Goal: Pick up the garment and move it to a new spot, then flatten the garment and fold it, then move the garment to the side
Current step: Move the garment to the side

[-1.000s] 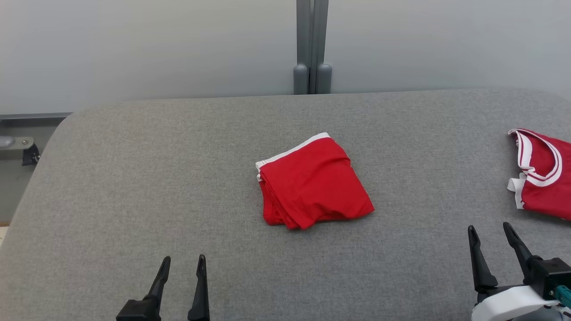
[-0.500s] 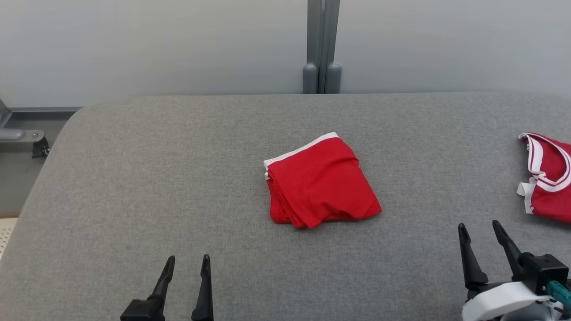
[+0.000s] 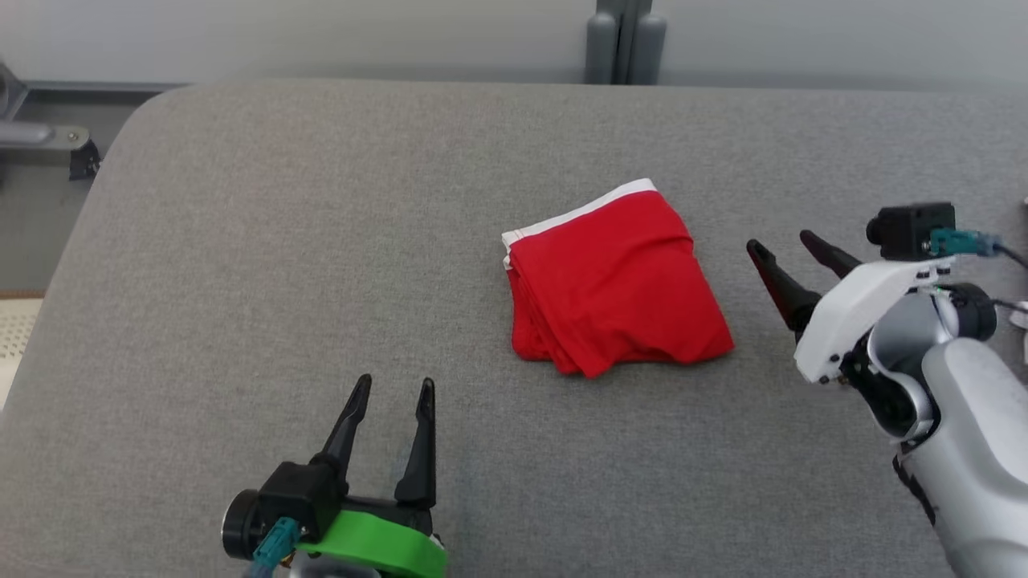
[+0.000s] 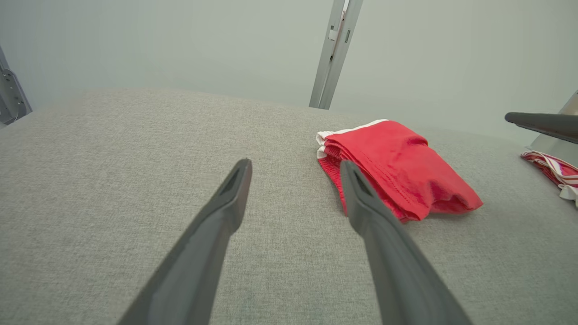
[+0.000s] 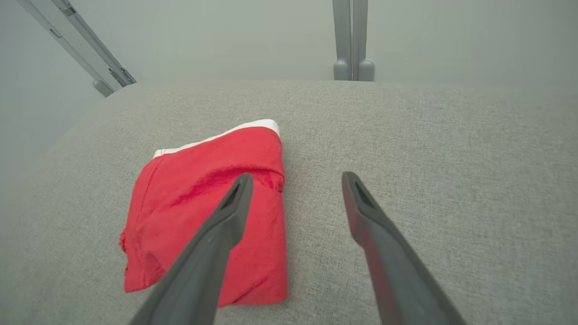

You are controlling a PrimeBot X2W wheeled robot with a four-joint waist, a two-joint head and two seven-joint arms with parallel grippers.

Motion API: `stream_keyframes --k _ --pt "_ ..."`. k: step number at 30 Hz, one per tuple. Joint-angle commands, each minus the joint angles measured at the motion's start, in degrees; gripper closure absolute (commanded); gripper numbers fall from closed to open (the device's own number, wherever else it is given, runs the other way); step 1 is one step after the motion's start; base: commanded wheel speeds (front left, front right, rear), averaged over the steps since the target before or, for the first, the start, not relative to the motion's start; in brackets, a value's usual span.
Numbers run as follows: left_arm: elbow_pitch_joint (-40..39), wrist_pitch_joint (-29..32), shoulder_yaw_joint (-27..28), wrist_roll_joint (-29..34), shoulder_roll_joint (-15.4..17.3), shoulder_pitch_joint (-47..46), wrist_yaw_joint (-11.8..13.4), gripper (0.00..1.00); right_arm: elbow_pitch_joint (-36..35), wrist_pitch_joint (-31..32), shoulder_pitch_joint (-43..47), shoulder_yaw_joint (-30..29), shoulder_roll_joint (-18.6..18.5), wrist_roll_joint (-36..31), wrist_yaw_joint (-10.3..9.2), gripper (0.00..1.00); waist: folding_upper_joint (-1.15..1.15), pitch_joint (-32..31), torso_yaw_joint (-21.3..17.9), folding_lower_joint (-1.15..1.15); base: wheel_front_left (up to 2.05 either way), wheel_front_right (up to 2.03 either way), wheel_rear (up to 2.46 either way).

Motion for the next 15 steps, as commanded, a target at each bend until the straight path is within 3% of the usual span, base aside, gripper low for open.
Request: stream_keyframes --k 1,9,15 --pt "-0.07 -0.16 -1.20 -0.77 0.10 -1.86 0.24 0.00 1.17 2.03 -2.13 0.34 -1.43 -0.25 -0.05 0.00 0.00 6.71 5.83 0.00 0.00 0.00 0.00" --pt "-0.88 -0.17 -7.48 -4.68 0.09 -5.29 2.33 0.00 8.80 8.33 -9.86 3.29 -2.43 1.61 -0.04 0.00 0.00 10.60 11.97 0.00 0.00 0.00 0.00" --pt "-1.11 -0.17 -9.36 -5.66 0.09 -5.18 3.45 0.00 14.15 9.01 -11.42 4.43 -1.32 2.60 -0.04 0.00 0.00 10.73 13.18 0.00 0.00 0.00 0.00"
